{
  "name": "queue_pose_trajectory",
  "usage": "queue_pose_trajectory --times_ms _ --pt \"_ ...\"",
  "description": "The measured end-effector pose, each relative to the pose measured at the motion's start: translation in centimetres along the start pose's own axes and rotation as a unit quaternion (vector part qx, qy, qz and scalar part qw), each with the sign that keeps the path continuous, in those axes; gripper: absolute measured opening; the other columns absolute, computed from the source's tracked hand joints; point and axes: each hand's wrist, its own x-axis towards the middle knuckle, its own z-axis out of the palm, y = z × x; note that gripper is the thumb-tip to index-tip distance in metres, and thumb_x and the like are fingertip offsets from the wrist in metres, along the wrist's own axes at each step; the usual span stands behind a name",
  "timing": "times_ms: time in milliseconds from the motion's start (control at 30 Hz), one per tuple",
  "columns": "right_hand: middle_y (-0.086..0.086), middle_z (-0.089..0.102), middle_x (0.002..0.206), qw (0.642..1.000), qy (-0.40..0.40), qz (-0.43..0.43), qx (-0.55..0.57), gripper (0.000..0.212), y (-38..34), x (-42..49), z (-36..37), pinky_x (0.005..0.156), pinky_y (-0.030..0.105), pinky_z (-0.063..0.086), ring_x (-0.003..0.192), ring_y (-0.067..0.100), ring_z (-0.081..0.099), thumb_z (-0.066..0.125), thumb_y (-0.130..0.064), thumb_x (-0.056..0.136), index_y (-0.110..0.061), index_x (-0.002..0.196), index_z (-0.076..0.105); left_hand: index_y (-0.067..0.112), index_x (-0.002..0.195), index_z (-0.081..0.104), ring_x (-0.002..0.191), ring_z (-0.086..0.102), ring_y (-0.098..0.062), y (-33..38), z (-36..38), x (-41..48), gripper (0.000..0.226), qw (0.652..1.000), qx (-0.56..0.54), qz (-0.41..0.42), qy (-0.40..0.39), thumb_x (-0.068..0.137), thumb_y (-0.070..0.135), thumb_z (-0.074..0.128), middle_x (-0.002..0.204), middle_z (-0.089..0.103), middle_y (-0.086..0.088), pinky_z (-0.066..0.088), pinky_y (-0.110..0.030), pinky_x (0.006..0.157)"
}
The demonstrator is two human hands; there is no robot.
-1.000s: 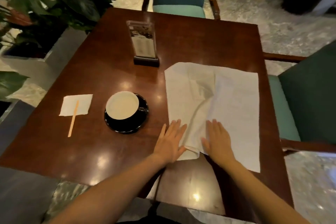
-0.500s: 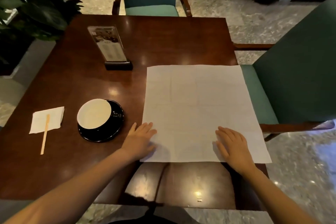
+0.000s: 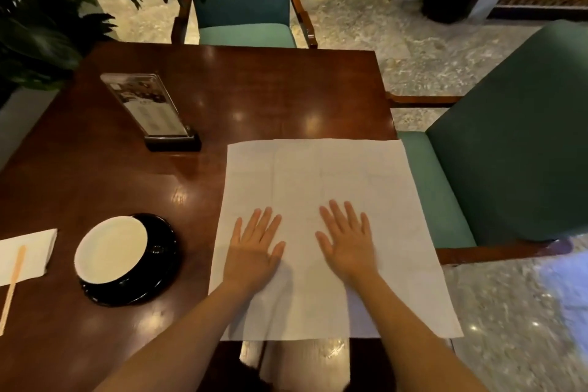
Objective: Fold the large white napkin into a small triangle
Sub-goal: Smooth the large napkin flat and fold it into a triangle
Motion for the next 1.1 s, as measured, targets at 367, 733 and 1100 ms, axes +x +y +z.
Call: queue_pose_trajectory --times_ms 367,733,1100 --pt "0.001 -0.006 0.158 0.996 -0.027 0.085 -0.024 0.068 5.4 6.0 -3.3 0.116 0.046 -0.006 0.146 0.021 -0.007 -0.001 -0.056 0.092 -0.02 0.15 0.002 0.027 0.148 0.016 0.144 0.002 -0.017 -1.8 -1.2 0.6 0.062 1.0 -0.011 -0.018 0.005 0.094 0.056 0.008 0.154 0.003 0.007 -0.007 -0.037 0.115" --pt "-0.002 0.025 0.154 0.998 -0.028 -0.048 -0.014 0.071 -3.6 14.3 -1.5 0.115 0.051 0.008 0.143 0.027 0.021 -0.003 -0.057 0.091 -0.028 0.145 0.032 0.024 0.147 0.011 0.144 0.008 -0.02 -4.4 -0.5 15.0 0.073 0.999 0.007 -0.024 0.022 0.088 0.06 -0.013 0.155 0.011 0.002 -0.009 -0.038 0.115" --pt "-0.006 0.0 0.159 0.995 0.014 0.091 -0.029 0.063 6.6 18.2 -4.4 0.117 0.047 -0.003 0.146 0.021 -0.008 0.005 -0.059 0.092 -0.034 0.149 0.006 0.015 0.14 0.04 0.133 0.04 -0.027 -4.8 -0.5 15.0 0.058 0.996 -0.01 -0.029 0.083 0.095 0.047 0.023 0.146 0.041 -0.008 0.028 -0.046 0.11"
